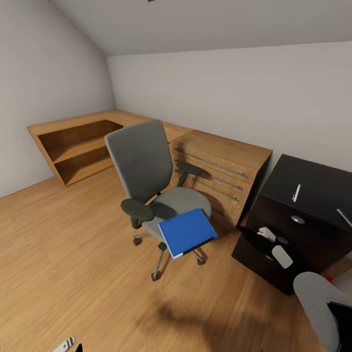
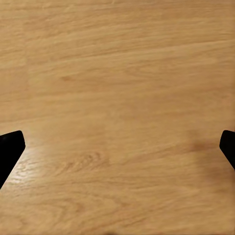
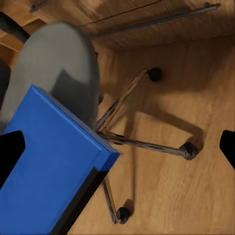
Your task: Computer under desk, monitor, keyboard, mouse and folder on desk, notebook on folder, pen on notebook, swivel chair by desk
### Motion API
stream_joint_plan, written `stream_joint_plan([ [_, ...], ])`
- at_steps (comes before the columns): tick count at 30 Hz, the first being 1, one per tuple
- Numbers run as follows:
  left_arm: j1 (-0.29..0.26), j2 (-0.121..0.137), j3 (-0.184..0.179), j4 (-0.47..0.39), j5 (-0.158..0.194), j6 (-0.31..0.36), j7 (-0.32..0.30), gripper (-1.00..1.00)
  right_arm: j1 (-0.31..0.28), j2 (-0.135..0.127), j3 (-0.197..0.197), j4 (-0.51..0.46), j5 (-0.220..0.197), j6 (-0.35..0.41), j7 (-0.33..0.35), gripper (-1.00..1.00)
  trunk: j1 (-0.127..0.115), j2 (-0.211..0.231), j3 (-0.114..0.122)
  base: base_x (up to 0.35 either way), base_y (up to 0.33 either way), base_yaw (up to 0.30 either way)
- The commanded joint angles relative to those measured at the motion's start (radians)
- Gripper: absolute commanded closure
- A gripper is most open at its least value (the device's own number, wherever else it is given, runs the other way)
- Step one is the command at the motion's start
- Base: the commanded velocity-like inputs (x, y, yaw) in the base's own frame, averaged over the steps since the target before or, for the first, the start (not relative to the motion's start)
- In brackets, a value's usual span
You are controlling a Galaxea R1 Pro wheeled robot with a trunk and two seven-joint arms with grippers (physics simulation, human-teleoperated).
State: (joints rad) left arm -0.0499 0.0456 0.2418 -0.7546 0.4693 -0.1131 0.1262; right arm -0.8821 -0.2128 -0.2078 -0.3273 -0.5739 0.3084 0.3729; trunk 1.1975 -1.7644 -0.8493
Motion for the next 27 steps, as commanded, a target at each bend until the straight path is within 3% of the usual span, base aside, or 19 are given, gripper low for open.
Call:
stream_joint_plan([
  [1, 0.0, 0.0, -0.002, 0.0, 0.01, -0.003, 0.003, -1.0, 0.002, 0.0, -0.007, 0.002, -0.013, 0.006, 0.006, -1.0, 0.004, -0.008, -0.004, 0.0, 0.0, 0.0],
  [5, 0.0, 0.002, -0.004, -0.011, 0.008, 0.002, 0.009, -1.0, 0.014, -0.014, -0.013, 0.06, -0.063, 0.0, 0.095, -1.0, 0.019, -0.036, -0.017, 0.0, 0.0, 0.0],
  [6, 0.0, 0.004, -0.004, -0.037, 0.008, 0.01, 0.01, -1.0, 0.016, -0.017, -0.013, 0.096, -0.078, -0.001, 0.147, -1.0, 0.023, -0.043, -0.02, 0.0, 0.0, 0.0],
  [8, 0.0, 0.004, -0.004, -0.083, 0.007, 0.041, 0.017, -1.0, 0.016, -0.018, -0.013, 0.123, -0.086, -0.001, 0.179, -1.0, 0.031, -0.057, -0.026, 0.0, 0.0, 0.0],
  [11, 0.001, 0.004, -0.004, -0.232, 0.008, 0.206, 0.078, -1.0, 0.017, -0.017, -0.013, 0.151, -0.093, -0.002, 0.208, -1.0, 0.042, -0.078, -0.035, 0.0, 0.0, 0.0],
  [15, 0.0, 0.005, -0.004, -0.392, 0.009, 0.398, 0.105, -1.0, 0.017, -0.016, -0.013, 0.164, -0.094, -0.001, 0.216, -1.0, 0.057, -0.106, -0.048, 0.0, 0.0, 0.0],
  [20, -0.001, 0.002, -0.003, -0.551, 0.021, 0.558, 0.106, -1.0, 0.017, -0.017, -0.013, 0.192, -0.093, -0.001, 0.238, -1.0, 0.077, -0.141, -0.064, 0.0, 0.0, 0.0],
  [22, -0.001, 0.0, 0.002, -0.556, 0.051, 0.578, 0.099, -1.0, 0.017, -0.018, -0.012, 0.196, -0.091, -0.002, 0.267, -1.0, 0.084, -0.155, -0.07, 0.0, 0.0, 0.0],
  [24, -0.001, 0.003, 0.003, -0.483, 0.105, 0.582, 0.075, -1.0, 0.022, -0.018, -0.011, 0.199, -0.078, -0.003, 0.333, -1.0, 0.092, -0.169, -0.076, 0.0, 0.0, 0.0],
  [27, -0.001, 0.004, 0.002, -0.44, 0.135, 0.583, 0.055, -1.0, 0.031, -0.02, -0.01, 0.201, -0.056, -0.003, 0.419, -1.0, 0.103, -0.19, -0.085, 0.0, 0.0, 0.0],
])
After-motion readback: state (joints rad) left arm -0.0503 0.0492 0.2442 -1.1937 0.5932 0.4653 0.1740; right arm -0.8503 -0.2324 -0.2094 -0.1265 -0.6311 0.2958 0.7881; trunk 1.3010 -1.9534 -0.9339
